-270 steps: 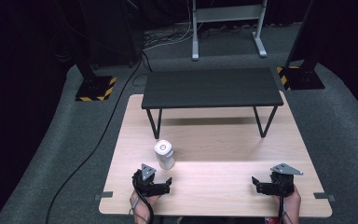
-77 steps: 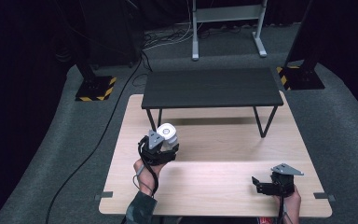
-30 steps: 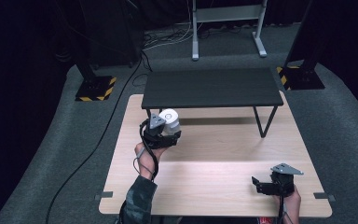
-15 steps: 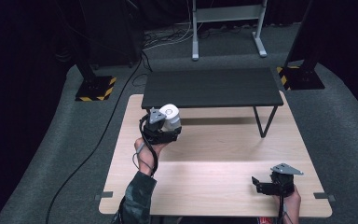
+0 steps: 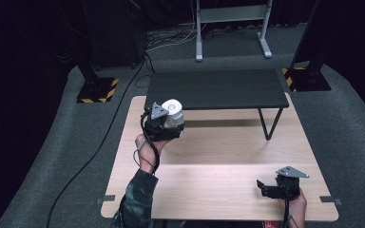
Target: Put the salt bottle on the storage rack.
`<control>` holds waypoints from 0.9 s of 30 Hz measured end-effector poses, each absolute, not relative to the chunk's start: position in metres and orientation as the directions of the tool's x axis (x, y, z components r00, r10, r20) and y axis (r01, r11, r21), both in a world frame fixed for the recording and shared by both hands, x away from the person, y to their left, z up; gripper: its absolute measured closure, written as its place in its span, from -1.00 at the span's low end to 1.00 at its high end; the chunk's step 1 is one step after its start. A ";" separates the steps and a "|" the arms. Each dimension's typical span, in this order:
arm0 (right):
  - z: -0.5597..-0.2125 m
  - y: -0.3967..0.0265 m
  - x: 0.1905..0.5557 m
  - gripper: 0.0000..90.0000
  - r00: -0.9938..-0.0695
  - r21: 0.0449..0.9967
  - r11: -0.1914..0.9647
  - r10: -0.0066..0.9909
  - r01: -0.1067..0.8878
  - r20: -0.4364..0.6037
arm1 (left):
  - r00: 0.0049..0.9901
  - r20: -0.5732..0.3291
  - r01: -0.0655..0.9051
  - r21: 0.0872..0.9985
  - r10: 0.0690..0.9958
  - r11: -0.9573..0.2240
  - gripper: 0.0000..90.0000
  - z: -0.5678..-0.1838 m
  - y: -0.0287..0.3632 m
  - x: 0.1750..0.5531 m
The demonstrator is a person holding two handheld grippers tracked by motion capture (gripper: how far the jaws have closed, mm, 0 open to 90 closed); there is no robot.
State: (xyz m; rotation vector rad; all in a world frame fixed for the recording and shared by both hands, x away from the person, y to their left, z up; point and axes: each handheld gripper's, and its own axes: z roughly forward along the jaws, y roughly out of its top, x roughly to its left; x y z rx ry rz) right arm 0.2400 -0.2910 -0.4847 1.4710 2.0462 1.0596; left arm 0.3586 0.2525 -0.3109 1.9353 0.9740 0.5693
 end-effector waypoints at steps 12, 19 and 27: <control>-0.484 -0.291 0.241 -1.00 -0.361 0.767 0.156 0.927 0.623 0.104 | 0.602 0.031 0.386 0.864 0.798 -0.325 -0.37 -0.291 0.251 0.363; -0.484 -0.291 0.241 -1.00 -0.358 0.764 0.153 0.928 0.626 0.107 | 0.605 0.026 0.381 0.868 0.796 -0.318 -0.37 -0.283 0.253 0.367; -0.484 -0.291 0.241 -1.00 -0.360 0.765 0.156 0.927 0.625 0.105 | 0.608 0.036 0.375 0.868 0.793 -0.327 -0.37 -0.270 0.251 0.375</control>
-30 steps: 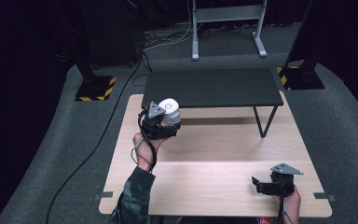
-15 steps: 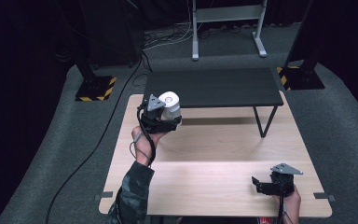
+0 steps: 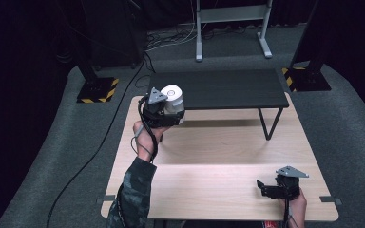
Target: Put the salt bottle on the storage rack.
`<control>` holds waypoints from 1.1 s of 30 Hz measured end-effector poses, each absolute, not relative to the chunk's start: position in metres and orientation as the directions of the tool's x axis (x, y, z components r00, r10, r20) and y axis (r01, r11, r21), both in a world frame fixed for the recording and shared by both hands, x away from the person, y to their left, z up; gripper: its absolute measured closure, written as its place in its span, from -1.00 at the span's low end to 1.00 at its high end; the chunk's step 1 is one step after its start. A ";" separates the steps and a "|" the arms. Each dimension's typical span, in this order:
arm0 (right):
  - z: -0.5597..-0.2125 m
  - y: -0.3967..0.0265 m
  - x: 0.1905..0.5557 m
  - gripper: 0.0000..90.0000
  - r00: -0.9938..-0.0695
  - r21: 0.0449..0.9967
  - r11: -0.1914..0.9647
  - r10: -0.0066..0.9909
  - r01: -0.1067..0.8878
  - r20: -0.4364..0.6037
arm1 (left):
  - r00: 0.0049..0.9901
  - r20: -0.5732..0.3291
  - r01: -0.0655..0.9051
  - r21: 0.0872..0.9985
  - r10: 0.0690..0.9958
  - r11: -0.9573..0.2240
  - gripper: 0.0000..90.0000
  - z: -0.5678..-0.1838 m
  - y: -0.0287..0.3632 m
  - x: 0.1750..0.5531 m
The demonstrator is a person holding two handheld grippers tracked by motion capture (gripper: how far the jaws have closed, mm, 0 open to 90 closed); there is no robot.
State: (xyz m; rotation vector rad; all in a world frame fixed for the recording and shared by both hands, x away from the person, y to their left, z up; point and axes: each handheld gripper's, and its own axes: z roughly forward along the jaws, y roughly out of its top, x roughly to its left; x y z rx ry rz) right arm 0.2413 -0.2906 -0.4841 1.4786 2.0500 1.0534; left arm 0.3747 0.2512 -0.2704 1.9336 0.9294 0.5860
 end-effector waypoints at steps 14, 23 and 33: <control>-0.484 -0.291 0.242 -1.00 -0.363 0.764 0.157 0.926 0.626 0.107 | 0.581 0.017 0.403 0.863 0.814 -0.306 -0.37 -0.257 0.251 0.401; -0.484 -0.291 0.242 -1.00 -0.364 0.764 0.158 0.925 0.625 0.106 | 0.559 0.002 0.437 0.850 0.829 -0.296 -0.37 -0.255 0.251 0.420; -0.484 -0.291 0.243 -1.00 -0.365 0.761 0.160 0.925 0.629 0.107 | 0.539 0.006 0.449 0.844 0.842 -0.293 -0.37 -0.258 0.245 0.436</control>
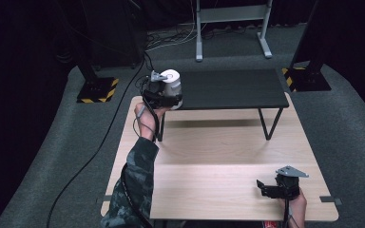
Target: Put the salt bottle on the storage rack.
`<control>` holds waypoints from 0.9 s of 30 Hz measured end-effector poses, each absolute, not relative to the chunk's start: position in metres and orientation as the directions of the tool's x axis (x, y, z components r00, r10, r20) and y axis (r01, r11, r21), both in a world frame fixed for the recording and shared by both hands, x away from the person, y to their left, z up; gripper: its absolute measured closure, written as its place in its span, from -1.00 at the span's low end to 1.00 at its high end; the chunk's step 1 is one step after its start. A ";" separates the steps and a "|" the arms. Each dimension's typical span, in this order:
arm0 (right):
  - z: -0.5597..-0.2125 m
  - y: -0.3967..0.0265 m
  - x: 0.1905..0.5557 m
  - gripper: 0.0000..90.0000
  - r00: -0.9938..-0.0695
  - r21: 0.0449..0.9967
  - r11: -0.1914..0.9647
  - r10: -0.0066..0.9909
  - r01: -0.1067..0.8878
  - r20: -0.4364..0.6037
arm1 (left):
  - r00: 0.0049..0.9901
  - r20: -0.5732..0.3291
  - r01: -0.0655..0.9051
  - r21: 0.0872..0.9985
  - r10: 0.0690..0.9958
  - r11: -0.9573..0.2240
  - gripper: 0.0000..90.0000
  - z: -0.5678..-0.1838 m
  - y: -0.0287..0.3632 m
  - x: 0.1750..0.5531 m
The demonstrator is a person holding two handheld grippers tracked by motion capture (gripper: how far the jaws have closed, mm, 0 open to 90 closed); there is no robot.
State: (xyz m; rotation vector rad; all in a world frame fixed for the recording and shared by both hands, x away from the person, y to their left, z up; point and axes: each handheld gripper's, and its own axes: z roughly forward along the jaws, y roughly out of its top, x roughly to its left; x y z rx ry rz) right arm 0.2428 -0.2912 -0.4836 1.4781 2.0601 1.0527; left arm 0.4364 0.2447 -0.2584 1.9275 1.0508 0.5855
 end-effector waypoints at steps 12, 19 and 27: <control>-0.484 -0.290 0.241 -1.00 -0.366 0.765 0.165 0.925 0.623 0.099 | 0.530 -0.003 0.429 0.863 0.848 -0.266 -0.37 -0.272 0.246 0.443; -0.484 -0.290 0.241 -1.00 -0.365 0.764 0.164 0.926 0.624 0.099 | 0.530 0.000 0.417 0.871 0.848 -0.260 -0.37 -0.276 0.247 0.444; -0.484 -0.290 0.241 -1.00 -0.364 0.766 0.162 0.926 0.622 0.100 | 0.526 0.011 0.411 0.872 0.851 -0.265 -0.38 -0.277 0.245 0.442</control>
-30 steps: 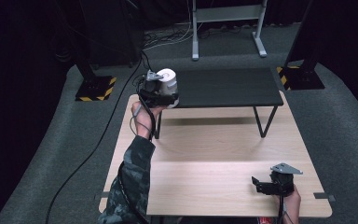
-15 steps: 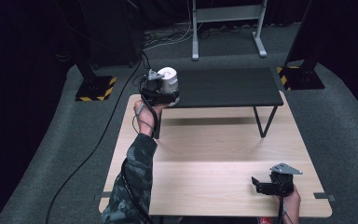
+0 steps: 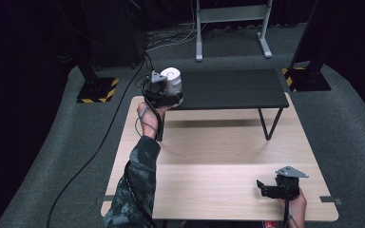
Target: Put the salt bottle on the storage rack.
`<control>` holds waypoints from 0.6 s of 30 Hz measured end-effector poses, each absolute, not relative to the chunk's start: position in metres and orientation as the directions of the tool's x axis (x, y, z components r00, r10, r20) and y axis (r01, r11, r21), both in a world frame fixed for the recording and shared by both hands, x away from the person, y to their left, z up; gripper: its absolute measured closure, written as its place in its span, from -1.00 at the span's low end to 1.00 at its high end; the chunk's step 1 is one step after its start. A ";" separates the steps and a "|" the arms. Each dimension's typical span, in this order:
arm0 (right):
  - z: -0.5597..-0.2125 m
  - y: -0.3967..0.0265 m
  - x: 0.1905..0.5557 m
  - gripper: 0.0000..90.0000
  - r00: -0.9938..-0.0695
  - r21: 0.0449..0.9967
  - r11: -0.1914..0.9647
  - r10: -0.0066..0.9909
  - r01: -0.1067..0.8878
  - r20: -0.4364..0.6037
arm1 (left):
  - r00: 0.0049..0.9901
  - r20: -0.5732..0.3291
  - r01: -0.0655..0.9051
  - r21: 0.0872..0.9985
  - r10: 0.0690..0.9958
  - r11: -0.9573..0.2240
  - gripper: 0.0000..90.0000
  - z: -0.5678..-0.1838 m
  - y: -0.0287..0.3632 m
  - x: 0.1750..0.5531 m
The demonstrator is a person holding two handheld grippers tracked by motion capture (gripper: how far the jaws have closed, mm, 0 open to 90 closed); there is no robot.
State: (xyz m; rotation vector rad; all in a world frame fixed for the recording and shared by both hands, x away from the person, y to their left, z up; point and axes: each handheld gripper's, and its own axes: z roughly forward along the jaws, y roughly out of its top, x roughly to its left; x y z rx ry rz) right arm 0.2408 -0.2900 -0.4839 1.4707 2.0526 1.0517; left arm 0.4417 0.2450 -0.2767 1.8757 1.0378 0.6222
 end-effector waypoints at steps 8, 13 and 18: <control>-0.484 -0.290 0.241 -1.00 -0.365 0.764 0.161 0.925 0.624 0.103 | 0.485 0.001 0.400 0.889 0.874 -0.222 -0.90 -0.283 0.248 0.430; -0.484 -0.290 0.241 -1.00 -0.363 0.764 0.160 0.926 0.625 0.102 | 0.463 0.027 0.366 0.904 0.886 -0.219 -1.00 -0.289 0.254 0.401; -0.484 -0.290 0.242 -1.00 -0.363 0.763 0.162 0.926 0.626 0.102 | 0.440 0.069 0.368 0.895 0.895 -0.250 -1.00 -0.300 0.256 0.369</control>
